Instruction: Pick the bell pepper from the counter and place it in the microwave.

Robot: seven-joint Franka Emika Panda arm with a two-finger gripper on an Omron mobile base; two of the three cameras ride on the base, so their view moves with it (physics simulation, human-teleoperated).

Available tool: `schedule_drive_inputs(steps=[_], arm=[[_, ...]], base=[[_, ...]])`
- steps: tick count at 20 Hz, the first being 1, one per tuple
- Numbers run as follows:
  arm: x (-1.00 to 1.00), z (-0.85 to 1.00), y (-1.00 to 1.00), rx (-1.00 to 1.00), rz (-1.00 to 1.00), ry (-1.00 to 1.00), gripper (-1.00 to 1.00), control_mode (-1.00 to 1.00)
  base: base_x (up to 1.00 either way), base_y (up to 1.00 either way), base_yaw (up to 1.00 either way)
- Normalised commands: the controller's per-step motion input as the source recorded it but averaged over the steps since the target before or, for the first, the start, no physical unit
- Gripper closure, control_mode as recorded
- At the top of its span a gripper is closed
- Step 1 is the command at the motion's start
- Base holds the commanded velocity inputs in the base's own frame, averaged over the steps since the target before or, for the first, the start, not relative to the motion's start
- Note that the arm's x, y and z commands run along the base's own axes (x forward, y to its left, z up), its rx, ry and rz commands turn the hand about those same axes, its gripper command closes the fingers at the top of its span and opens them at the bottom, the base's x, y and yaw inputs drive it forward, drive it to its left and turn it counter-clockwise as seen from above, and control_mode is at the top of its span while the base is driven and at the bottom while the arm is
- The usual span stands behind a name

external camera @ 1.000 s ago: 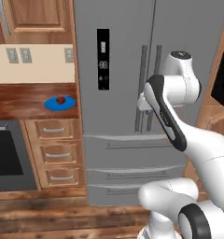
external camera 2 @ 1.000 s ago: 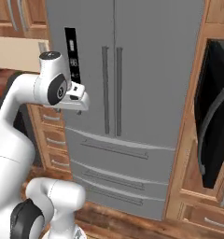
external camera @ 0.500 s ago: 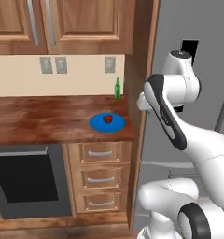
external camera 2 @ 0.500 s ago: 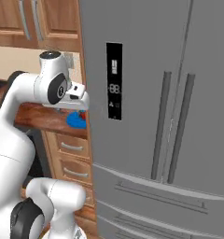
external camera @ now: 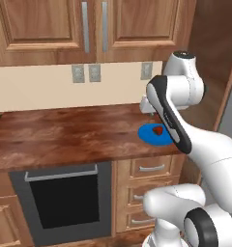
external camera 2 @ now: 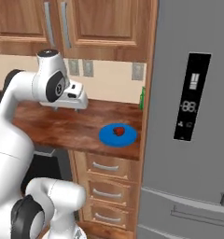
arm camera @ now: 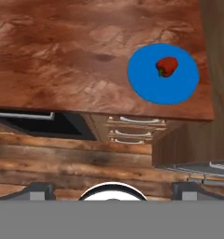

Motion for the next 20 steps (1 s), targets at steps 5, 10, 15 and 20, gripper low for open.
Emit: schedule_drive_inputs(steps=[5, 10, 15, 20], arm=[[0.00, 0.00, 0.00, 0.00, 0.00, 0.00, -1.00, 1.00], [0.00, 0.00, 0.00, 0.00, 0.00, 0.00, -1.00, 1.00], [0.00, 0.00, 0.00, 0.00, 0.00, 0.00, -1.00, 1.00], [0.01, -0.13, -0.06, 0.00, -0.03, 0.00, -1.00, -1.00]], base=[[0.84, 0.59, -0.21], [0.46, 0.07, -0.03], [-0.01, -0.01, -0.02], [0.00, -0.11, -0.02]])
